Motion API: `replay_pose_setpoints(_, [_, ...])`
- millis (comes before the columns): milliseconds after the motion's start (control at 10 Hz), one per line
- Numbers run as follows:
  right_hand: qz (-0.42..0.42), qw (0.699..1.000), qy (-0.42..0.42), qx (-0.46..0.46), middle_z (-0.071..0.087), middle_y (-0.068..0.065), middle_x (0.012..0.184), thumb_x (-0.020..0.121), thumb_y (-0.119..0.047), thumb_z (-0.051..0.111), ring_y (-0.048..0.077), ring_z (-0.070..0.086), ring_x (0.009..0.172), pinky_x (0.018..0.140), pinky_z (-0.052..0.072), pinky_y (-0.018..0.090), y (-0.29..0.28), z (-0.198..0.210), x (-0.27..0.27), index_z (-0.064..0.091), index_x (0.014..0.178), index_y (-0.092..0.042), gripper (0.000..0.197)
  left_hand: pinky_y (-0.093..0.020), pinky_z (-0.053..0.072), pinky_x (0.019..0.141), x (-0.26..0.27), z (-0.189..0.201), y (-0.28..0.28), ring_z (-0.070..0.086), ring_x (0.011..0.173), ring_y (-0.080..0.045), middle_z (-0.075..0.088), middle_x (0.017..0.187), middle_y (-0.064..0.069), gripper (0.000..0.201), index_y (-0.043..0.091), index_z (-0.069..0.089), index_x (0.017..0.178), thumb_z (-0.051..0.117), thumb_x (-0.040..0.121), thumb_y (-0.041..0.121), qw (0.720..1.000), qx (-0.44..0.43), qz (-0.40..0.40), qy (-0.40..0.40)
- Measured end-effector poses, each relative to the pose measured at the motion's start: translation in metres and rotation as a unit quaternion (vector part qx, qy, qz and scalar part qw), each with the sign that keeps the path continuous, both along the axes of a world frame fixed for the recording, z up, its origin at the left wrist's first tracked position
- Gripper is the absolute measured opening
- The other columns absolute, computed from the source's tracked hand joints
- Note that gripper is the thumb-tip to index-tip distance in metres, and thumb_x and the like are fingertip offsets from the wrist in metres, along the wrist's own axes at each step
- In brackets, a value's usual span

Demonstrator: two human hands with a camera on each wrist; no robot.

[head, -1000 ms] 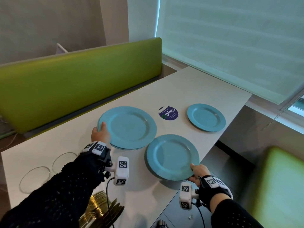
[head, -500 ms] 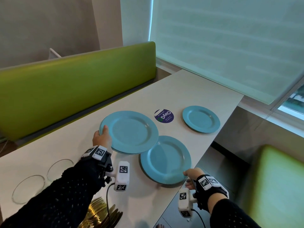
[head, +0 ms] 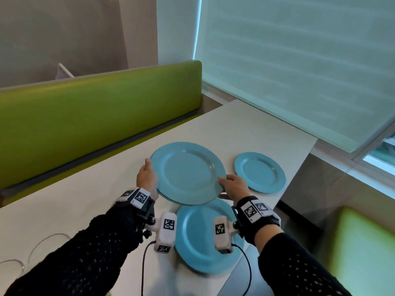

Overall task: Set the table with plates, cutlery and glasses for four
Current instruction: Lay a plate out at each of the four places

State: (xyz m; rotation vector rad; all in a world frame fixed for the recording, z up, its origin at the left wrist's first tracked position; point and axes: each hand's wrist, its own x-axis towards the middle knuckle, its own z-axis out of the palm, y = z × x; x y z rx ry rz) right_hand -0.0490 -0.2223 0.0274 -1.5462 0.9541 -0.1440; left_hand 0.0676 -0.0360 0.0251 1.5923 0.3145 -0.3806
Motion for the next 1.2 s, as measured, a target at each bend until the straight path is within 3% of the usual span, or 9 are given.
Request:
replay_pose_setpoints(200, [-0.015, 0.995, 0.032, -0.088, 0.064, 0.01, 0.082, 0.082, -0.009, 0.063, 0.024, 0.061, 0.072, 0.077, 0.058, 0.039, -0.041, -0.014, 0.056, 0.068, 0.098, 0.0, 0.02, -0.046, 0.046, 0.099, 0.04, -0.009, -0.034, 0.055, 0.11, -0.033, 0.055, 0.129, -0.012, 0.045, 0.014, 0.05, 0.127, 0.032, 0.097, 0.041, 0.999, 0.001, 0.036, -0.018])
replay_pose_setpoints(300, [-0.007, 0.999, -0.005, -0.045, 0.056, 0.009, 0.075, 0.091, -0.007, 0.053, 0.017, 0.049, 0.057, 0.047, 0.048, 0.025, -0.057, -0.014, 0.082, 0.063, 0.1, 0.0, 0.015, -0.046, 0.044, 0.101, 0.063, -0.016, -0.044, 0.053, 0.116, -0.035, 0.054, 0.13, -0.013, 0.046, 0.013, 0.05, 0.129, 0.03, 0.098, 0.04, 0.996, 0.016, 0.085, -0.018])
replay_pose_setpoints(400, [-0.043, 0.997, -0.036, 0.052, 0.052, 0.009, 0.07, 0.097, -0.005, 0.044, 0.02, 0.051, 0.058, 0.047, 0.052, 0.029, -0.074, -0.012, 0.108, 0.055, 0.094, -0.004, 0.012, -0.046, 0.04, 0.105, 0.088, -0.019, -0.046, 0.049, 0.122, -0.036, 0.05, 0.137, -0.014, 0.048, 0.012, 0.047, 0.134, 0.027, 0.099, 0.039, 0.992, 0.044, 0.116, -0.014])
replay_pose_setpoints(500, [-0.073, 0.993, -0.046, 0.085, 0.054, 0.015, 0.079, 0.098, -0.008, 0.042, 0.028, 0.055, 0.068, 0.077, 0.052, 0.048, -0.095, -0.022, 0.128, 0.055, 0.089, -0.001, 0.017, -0.048, 0.041, 0.103, 0.112, -0.022, -0.043, 0.05, 0.12, -0.037, 0.05, 0.136, -0.015, 0.05, 0.013, 0.047, 0.133, 0.027, 0.098, 0.043, 0.988, 0.05, 0.143, -0.009])
replay_pose_setpoints(600, [-0.104, 0.987, -0.059, 0.104, 0.056, 0.014, 0.088, 0.098, -0.007, 0.039, 0.028, 0.055, 0.071, 0.077, 0.054, 0.045, -0.118, -0.034, 0.143, 0.052, 0.118, 0.008, 0.028, -0.047, 0.041, 0.103, 0.132, -0.019, -0.038, 0.05, 0.121, -0.038, 0.05, 0.136, -0.018, 0.05, 0.01, 0.047, 0.133, 0.027, 0.099, 0.04, 0.981, 0.071, 0.18, -0.025])
replay_pose_setpoints(700, [-0.143, 0.983, -0.039, 0.104, 0.058, 0.015, 0.11, 0.098, -0.007, 0.038, 0.03, 0.06, 0.078, 0.063, 0.059, 0.03, -0.144, -0.053, 0.156, 0.05, 0.117, 0.007, 0.027, -0.046, 0.041, 0.103, 0.147, -0.021, -0.03, 0.048, 0.123, -0.038, 0.048, 0.139, -0.018, 0.049, 0.011, 0.045, 0.135, 0.026, 0.1, 0.039, 0.975, 0.084, 0.205, -0.015])
replay_pose_setpoints(800, [-0.176, 0.975, -0.032, 0.13, 0.056, 0.018, 0.116, 0.097, -0.008, 0.039, 0.039, 0.057, 0.107, 0.089, 0.052, 0.048, -0.156, -0.064, 0.162, 0.051, 0.115, 0.002, 0.024, -0.05, 0.042, 0.102, 0.156, -0.028, -0.023, 0.05, 0.121, -0.037, 0.05, 0.137, -0.016, 0.049, 0.013, 0.047, 0.133, 0.027, 0.098, 0.041, 0.971, 0.075, 0.226, -0.01])
replay_pose_setpoints(900, [-0.223, 0.964, -0.033, 0.143, 0.056, 0.019, 0.096, 0.093, -0.002, 0.042, 0.035, 0.057, 0.091, 0.09, 0.05, 0.052, -0.162, -0.081, 0.173, 0.052, 0.089, 0.003, 0.012, -0.051, 0.044, 0.101, 0.162, -0.034, -0.021, 0.053, 0.117, -0.037, 0.052, 0.133, -0.016, 0.047, 0.013, 0.048, 0.13, 0.028, 0.098, 0.041, 0.971, 0.06, 0.231, -0.007])
replay_pose_setpoints(1200, [-0.219, 0.951, -0.018, 0.217, 0.039, 0.013, 0.144, 0.101, -0.018, 0.037, 0.031, 0.045, 0.129, 0.1, 0.046, 0.039, -0.154, -0.105, 0.193, 0.031, 0.142, -0.005, 0.044, -0.051, 0.042, 0.102, 0.172, -0.045, -0.026, 0.052, 0.118, -0.035, 0.052, 0.134, -0.011, 0.049, 0.015, 0.046, 0.133, 0.027, 0.098, 0.044, 0.974, 0.041, 0.225, 0.013])
